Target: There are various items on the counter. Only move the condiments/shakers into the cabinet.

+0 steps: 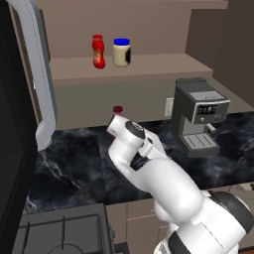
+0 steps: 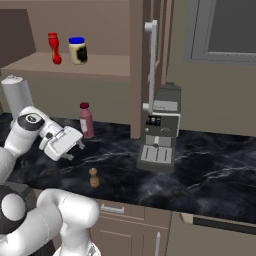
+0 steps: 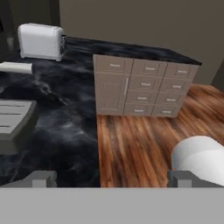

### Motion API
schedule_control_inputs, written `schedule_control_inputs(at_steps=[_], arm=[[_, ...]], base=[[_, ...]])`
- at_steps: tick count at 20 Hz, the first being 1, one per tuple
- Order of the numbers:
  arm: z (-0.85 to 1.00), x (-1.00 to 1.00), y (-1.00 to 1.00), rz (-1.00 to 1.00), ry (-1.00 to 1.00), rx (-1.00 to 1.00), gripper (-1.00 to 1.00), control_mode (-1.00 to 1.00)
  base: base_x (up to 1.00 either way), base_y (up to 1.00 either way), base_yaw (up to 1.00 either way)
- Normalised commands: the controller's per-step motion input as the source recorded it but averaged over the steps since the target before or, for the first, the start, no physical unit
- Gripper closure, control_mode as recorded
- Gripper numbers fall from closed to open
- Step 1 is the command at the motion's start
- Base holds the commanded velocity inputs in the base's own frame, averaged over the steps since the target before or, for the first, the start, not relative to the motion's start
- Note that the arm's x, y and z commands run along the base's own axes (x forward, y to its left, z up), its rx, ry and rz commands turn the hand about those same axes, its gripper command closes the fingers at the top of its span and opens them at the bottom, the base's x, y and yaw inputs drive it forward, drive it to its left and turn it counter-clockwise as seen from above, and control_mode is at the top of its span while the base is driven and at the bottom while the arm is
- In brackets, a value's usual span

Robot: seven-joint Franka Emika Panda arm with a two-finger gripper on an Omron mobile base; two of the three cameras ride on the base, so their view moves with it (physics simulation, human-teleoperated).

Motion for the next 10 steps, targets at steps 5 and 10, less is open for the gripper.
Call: schedule_control_inputs(at_steps=[5, 10], arm=[[-0.44, 0.0, 0.0, -0.21, 0.07, 0.0, -1.0, -1.0], [-0.47, 0.02, -0.03, -0.12, 0.02, 0.0, -1.0, -1.0]], base=[[0.0, 0.0, 0.0], [0.0, 0.0, 0.0]])
